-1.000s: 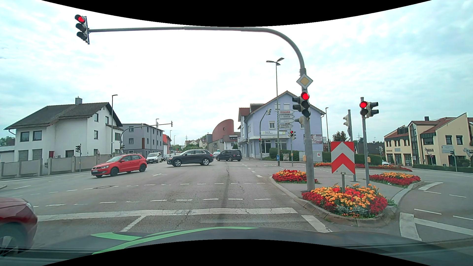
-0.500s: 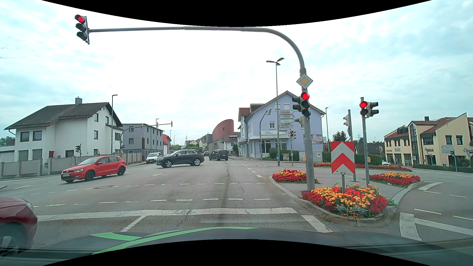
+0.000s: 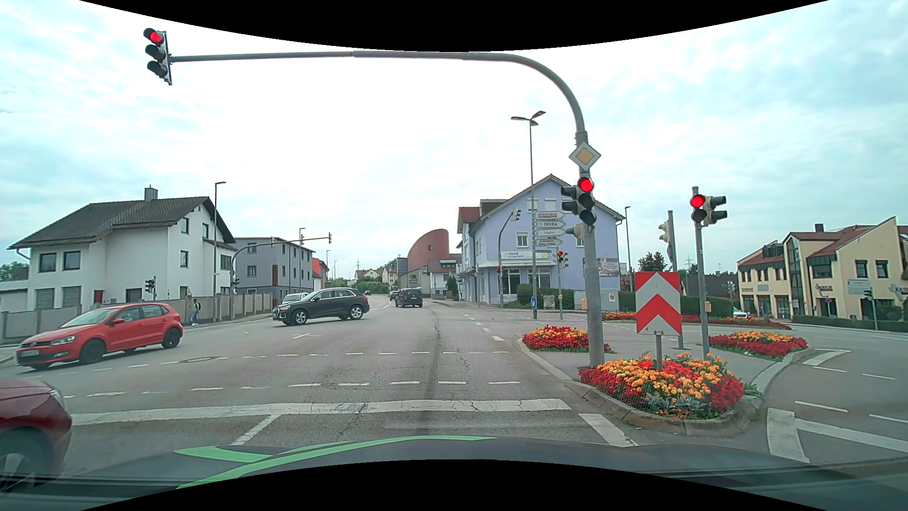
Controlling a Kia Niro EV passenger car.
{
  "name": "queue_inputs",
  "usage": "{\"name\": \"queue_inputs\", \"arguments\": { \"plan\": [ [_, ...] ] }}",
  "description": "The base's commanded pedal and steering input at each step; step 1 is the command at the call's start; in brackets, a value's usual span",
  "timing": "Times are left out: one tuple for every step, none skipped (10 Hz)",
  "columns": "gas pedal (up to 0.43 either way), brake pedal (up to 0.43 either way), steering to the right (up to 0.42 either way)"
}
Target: Follow the waypoints while adhering to traffic rules and regulations
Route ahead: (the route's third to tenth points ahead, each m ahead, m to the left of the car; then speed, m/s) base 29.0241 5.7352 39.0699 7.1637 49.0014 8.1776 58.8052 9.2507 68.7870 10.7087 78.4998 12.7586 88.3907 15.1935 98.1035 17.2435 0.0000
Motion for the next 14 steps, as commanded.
{"name": "queue_inputs", "arguments": {
  "plan": [
    [0.000,0.274,0.005],
    [0.000,0.274,0.004],
    [0.000,0.274,0.005],
    [0.000,0.274,0.004],
    [0.000,0.274,0.005],
    [0.000,0.274,0.005],
    [0.000,0.274,0.005],
    [0.000,0.274,0.005],
    [0.000,0.274,0.005],
    [0.000,0.274,0.005],
    [0.000,0.274,0.005],
    [0.000,0.274,0.005],
    [0.000,0.274,0.005],
    [0.000,0.274,0.004]
  ]
}}
